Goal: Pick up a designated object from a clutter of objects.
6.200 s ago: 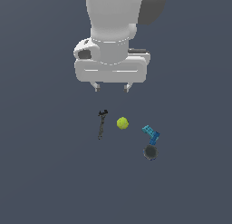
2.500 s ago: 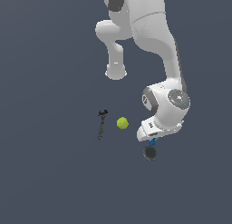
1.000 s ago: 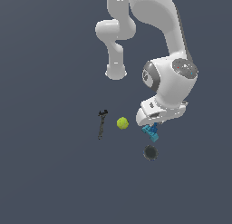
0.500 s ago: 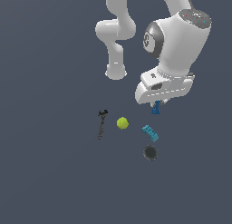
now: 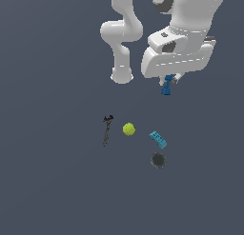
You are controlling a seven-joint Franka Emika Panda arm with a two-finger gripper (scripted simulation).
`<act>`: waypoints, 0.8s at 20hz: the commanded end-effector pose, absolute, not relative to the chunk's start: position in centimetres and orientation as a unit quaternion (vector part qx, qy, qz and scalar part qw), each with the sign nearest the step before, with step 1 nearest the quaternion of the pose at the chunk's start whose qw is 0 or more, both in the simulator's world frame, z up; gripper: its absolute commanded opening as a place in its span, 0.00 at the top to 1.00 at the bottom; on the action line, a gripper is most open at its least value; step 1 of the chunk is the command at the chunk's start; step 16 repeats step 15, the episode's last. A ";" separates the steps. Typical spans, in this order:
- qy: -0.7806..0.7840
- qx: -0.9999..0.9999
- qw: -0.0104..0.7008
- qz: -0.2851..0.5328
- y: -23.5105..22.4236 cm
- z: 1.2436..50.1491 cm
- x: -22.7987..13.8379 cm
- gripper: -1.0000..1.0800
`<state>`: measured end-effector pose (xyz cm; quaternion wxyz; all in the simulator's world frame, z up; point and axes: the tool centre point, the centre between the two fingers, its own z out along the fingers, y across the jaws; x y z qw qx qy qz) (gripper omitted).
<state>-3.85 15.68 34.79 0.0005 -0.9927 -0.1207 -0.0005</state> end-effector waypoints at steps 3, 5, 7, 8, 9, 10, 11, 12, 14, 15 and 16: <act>-0.121 -0.993 0.001 0.000 15.2 38.4 -4.9 1.00; -0.121 -0.993 0.001 0.000 15.1 39.6 -5.2 1.00; -0.120 -0.993 0.000 0.000 14.9 40.5 -5.4 1.00; -0.120 -0.993 0.000 0.000 14.9 40.9 -5.5 1.00; -0.120 -0.993 0.000 0.000 14.8 41.3 -5.5 1.00; -0.120 -0.993 0.000 0.000 14.8 41.6 -5.6 1.00; -0.120 -0.993 0.000 0.000 14.8 41.8 -5.6 1.00; -0.120 -0.993 0.000 0.000 14.7 42.0 -5.7 1.00; -0.120 -0.993 0.000 0.000 14.7 42.2 -5.7 1.00; -0.120 -0.993 0.000 0.000 14.7 42.2 -5.7 1.00; -0.120 -0.993 0.000 0.000 14.7 42.2 -5.7 1.00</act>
